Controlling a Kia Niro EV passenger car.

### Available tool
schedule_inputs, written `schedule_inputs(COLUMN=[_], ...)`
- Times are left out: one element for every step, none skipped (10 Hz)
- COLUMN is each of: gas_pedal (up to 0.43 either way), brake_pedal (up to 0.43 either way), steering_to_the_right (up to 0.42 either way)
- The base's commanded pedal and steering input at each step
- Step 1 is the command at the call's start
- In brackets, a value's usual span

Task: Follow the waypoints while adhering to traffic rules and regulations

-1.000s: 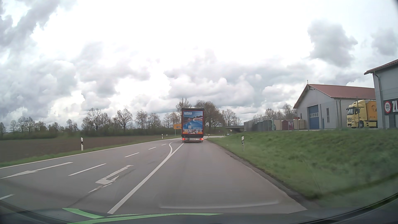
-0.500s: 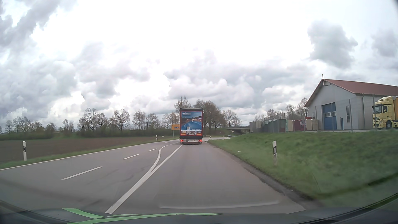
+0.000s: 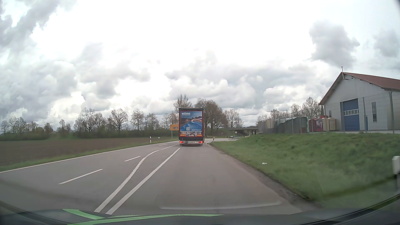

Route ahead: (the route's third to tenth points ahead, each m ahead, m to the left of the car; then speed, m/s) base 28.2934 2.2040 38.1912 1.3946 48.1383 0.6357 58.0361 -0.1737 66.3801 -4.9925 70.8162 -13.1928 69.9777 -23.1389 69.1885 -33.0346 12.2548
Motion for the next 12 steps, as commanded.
schedule_inputs(gas_pedal=[0.000,0.000,0.000,0.000,0.000,0.000,0.000,0.000,0.000,0.000,0.000,0.000], brake_pedal=[0.183,0.183,0.183,0.183,0.183,0.177,0.171,0.171,0.171,0.171,0.171,0.195], steering_to_the_right=[0.000,0.000,0.000,0.000,0.000,0.000,0.000,0.000,0.000,0.000,0.000,0.000])
